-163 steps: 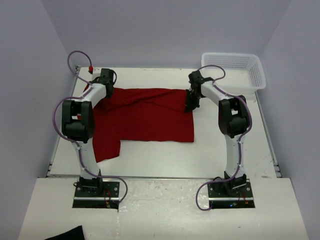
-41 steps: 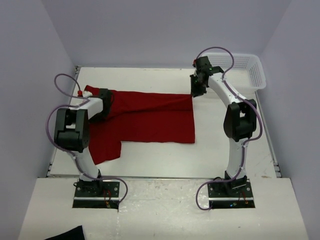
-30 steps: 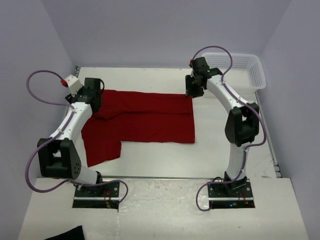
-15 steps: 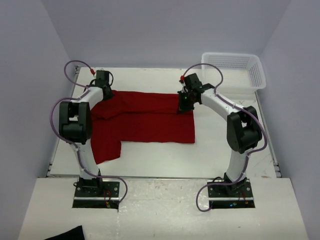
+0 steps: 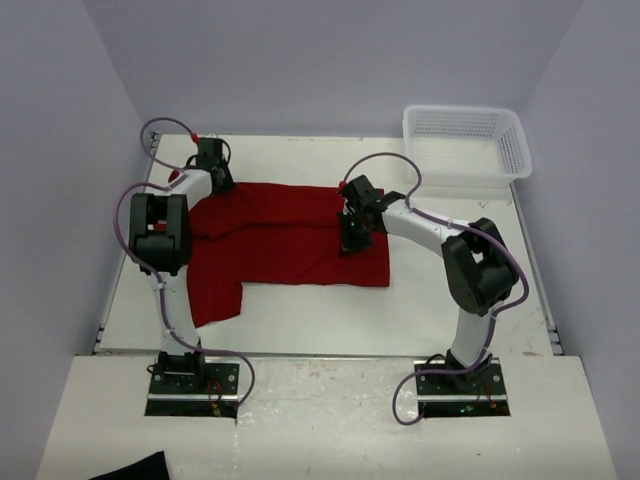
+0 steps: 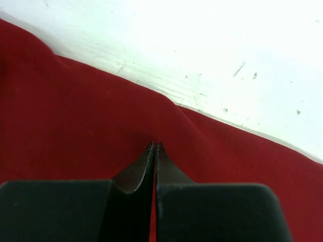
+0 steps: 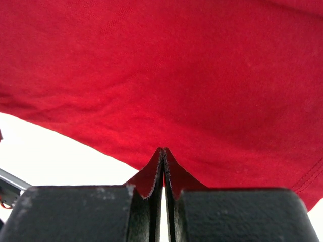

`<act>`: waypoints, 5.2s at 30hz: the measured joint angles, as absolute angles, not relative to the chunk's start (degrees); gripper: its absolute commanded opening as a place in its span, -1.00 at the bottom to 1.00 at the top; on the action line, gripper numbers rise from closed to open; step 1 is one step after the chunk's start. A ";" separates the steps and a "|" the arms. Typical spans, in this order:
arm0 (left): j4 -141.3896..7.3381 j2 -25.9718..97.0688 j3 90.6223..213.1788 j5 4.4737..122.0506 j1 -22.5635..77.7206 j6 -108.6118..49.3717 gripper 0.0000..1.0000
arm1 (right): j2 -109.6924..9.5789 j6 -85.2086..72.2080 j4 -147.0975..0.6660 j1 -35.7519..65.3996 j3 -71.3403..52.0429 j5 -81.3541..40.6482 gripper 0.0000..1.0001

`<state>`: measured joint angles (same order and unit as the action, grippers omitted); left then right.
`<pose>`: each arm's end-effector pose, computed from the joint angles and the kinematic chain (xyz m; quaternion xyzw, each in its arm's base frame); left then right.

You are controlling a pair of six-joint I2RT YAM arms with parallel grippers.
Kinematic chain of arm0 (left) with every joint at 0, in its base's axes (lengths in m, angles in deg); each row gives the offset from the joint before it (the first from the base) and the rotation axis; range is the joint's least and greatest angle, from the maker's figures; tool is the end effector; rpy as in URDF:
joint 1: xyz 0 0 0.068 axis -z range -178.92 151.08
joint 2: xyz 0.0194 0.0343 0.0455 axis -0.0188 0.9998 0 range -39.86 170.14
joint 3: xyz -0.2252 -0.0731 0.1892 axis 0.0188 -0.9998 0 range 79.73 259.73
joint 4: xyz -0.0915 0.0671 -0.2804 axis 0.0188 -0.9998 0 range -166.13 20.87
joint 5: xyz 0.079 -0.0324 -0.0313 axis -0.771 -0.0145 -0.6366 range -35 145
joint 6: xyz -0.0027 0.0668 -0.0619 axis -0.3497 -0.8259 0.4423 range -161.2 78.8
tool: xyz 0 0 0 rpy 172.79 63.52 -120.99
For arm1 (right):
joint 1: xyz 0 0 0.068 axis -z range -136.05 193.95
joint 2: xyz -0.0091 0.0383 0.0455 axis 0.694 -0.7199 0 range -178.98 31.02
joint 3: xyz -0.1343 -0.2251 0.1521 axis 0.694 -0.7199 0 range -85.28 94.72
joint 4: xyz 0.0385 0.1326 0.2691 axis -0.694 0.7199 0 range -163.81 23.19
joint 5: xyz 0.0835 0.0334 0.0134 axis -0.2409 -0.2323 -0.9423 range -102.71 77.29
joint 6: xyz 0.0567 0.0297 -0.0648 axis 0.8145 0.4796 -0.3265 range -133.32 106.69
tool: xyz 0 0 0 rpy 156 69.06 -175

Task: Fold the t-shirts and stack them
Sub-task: Fold the flattened tshirt in 1/3 of the way

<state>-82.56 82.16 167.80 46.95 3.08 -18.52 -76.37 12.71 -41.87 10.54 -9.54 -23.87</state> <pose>0.5542 -0.0080 0.1385 -0.1919 0.9097 -0.0136 0.3681 0.3701 0.2629 0.1569 -0.0846 0.9655 0.1949 0.1505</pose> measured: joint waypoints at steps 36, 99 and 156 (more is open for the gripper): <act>-82.21 93.79 181.51 56.19 1.92 -19.20 -1.00 | -88.78 26.87 -34.30 16.47 0.36 -23.37 -1.00; -84.57 47.78 135.41 45.42 13.48 -13.08 -0.29 | -59.04 4.71 -40.91 19.63 -6.50 -20.24 0.20; -62.80 54.90 127.32 46.79 13.48 -9.50 -0.17 | -57.51 4.20 -44.97 19.63 -12.36 -25.92 0.21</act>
